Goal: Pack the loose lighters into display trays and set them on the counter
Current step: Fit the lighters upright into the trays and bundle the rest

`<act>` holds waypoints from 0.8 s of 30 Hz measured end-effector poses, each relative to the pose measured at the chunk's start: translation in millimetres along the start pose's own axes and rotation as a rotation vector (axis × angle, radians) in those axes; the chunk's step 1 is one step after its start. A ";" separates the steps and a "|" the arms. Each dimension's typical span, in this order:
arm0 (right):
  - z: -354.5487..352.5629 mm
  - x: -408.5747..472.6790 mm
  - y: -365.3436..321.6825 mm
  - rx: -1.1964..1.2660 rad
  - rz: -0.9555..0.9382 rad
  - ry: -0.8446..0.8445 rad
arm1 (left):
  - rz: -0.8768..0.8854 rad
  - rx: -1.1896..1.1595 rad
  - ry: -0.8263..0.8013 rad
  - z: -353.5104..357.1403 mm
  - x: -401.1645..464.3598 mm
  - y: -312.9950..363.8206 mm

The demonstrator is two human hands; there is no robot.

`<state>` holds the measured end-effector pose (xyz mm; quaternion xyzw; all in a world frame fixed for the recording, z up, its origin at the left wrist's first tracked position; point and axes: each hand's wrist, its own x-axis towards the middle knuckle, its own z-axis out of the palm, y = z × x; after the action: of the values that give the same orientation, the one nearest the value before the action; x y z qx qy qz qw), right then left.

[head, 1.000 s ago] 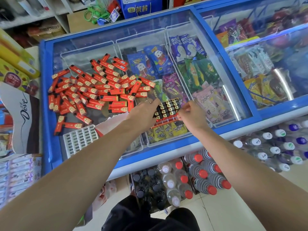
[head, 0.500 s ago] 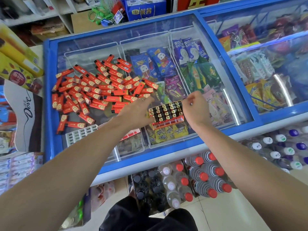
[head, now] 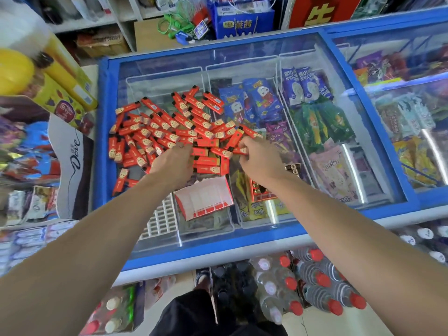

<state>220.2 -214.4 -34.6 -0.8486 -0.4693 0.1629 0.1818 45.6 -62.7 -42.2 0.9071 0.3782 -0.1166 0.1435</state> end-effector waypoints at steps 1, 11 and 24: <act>3.0 5.0 -4.2 0.003 0.019 -0.031 | 0.004 0.014 -0.004 -0.1 1.9 -5.1; 32.9 40.9 -26.7 -0.082 0.134 -0.167 | 0.140 0.186 -0.060 4.6 38.3 -29.7; 41.8 73.2 -13.8 -0.001 0.323 -0.241 | 0.224 0.194 -0.092 16.9 68.1 -34.8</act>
<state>228.4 -138.5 -72.9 -0.8873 -0.3456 0.2902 0.0952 65.6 -0.7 -85.7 0.9468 0.2548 -0.1773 0.0847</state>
